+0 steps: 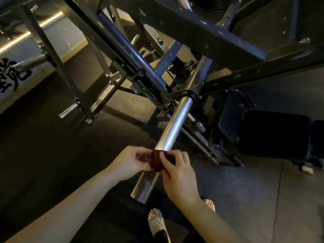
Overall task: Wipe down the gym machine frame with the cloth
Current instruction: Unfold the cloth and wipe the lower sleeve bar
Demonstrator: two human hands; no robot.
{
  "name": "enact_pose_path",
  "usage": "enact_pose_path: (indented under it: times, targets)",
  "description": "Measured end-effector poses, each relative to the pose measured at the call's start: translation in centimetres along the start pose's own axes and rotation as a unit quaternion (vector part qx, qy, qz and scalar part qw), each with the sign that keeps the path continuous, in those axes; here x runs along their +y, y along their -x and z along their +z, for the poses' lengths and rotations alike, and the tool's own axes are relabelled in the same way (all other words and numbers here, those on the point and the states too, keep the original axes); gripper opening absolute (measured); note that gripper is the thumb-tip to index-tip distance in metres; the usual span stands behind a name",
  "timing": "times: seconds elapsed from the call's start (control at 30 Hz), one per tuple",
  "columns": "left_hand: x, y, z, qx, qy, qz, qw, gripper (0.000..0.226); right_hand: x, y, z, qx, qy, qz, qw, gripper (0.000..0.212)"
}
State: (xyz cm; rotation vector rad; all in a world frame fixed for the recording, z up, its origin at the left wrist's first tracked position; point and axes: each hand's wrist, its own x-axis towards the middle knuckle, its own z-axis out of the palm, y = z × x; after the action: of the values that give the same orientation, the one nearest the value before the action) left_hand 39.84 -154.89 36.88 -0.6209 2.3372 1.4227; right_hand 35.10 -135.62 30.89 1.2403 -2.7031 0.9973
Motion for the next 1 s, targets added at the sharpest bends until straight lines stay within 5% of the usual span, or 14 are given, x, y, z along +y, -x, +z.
enact_pose_path:
  times: [0.17,0.33,0.53,0.7,0.83,1.0]
  targets:
    - [-0.6,-0.6,0.2,0.027,-0.056,-0.049,0.997,0.055,7.4,-10.2,-1.8,0.047,0.07,0.088,0.993,0.043]
    - [-0.8,-0.9,0.5,0.042,-0.056,-0.05,0.996,0.057,8.2,-13.6,-2.0,0.069,0.094,0.139,0.983,0.04]
    - [-1.4,-1.4,0.1,0.015,-0.047,-0.042,0.998,0.056,5.4,-7.2,-1.9,-0.023,0.088,-0.003,0.996,0.045]
    - [-1.4,-1.6,0.1,0.019,-0.034,-0.053,0.998,0.058,10.2,-17.6,-3.3,0.024,0.164,0.095,0.982,0.035]
    - [-1.4,-1.4,0.0,0.013,-0.021,-0.039,0.999,0.056,8.0,-14.9,-1.8,0.075,0.11,0.177,0.975,0.038]
    - [-1.4,-1.3,-0.1,0.001,-0.012,-0.019,1.0,0.052,4.7,-6.0,-2.1,-0.019,0.079,0.014,0.997,0.042]
